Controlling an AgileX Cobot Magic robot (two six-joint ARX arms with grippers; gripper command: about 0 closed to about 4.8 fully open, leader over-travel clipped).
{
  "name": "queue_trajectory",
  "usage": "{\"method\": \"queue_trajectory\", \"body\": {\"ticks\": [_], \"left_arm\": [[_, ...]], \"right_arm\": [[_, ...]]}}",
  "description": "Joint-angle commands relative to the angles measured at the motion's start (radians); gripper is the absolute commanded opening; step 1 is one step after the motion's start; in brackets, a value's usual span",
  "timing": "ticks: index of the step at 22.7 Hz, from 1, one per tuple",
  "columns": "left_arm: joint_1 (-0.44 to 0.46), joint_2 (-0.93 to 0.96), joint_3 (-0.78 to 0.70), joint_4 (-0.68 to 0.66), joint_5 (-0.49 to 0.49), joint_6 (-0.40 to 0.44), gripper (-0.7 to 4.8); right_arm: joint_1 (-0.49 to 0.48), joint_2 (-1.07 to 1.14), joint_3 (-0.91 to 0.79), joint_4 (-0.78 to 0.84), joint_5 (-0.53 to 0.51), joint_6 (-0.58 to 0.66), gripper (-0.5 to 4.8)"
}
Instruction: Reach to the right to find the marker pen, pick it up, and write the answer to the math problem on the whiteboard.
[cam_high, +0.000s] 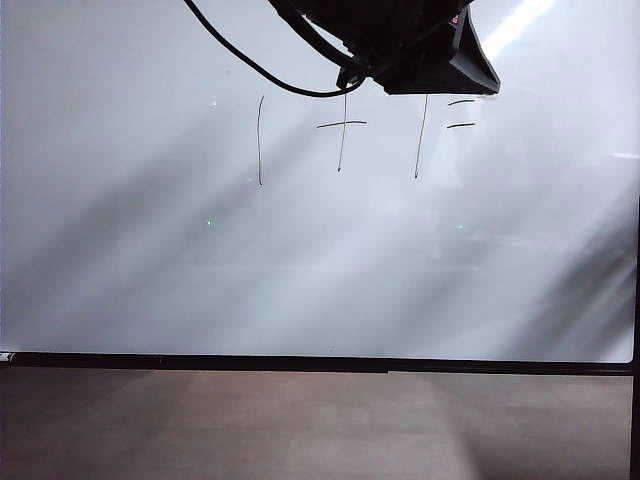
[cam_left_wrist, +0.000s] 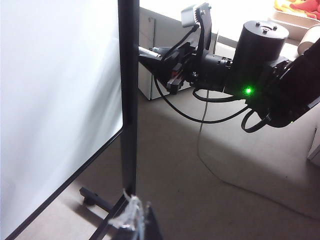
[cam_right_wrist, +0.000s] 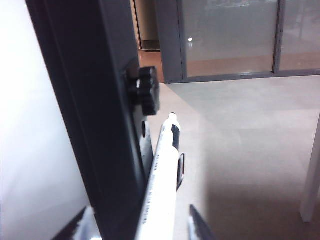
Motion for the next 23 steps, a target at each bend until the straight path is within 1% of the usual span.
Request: {"method": "queue_trajectory", "body": {"ticks": [1,2,4,9,12,14,16,18,21,23], "left_arm": [[-0.001,-0.006,0.004,0.009,0.002,0.004,-0.04],[-0.001,-0.005,0.004,0.009,0.002,0.004,-0.04],[-0.001,-0.005,0.004,0.009,0.002,0.004,-0.05],[-0.001,-0.005,0.004,0.009,0.002,0.004,-0.04],[-0.001,-0.005,0.004,0.009,0.002,0.004,-0.05],[-0.001,-0.005,0.004,0.009,0.002,0.004,-0.05],[-0.001,-0.005,0.004,0.009,0.002,0.004,-0.05],[-0.001,-0.005,0.004,0.01,0.002,0.004,-0.04],[-0.001,-0.005,0.004,0.009,0.002,0.004,-0.04],[-0.001,-0.005,0.004,0.005,0.002,0.004,-0.05]], "right_arm": [[-0.001,-0.004,0.003,0.013,0.028,-0.005,2.06],[-0.001,-0.004,0.003,0.013,0.04,-0.005,1.97],[-0.001,-0.004,0.003,0.013,0.047,-0.011,1.1],[-0.001,-0.004,0.005,0.014,0.046,-0.011,-0.05],[-0.005,-0.015,0.008,0.014,0.045,-0.01,-0.06],[-0.025,-0.06,-0.004,0.014,0.051,-0.003,-0.06],[-0.07,-0.169,-0.048,0.008,0.101,-0.003,-0.06],[-0.138,-0.381,-0.123,-0.084,0.155,0.039,-0.06],[-0.165,-0.614,-0.183,-0.222,0.227,0.041,-0.06],[-0.164,-0.789,-0.204,-0.418,0.222,0.083,-0.06]]}}
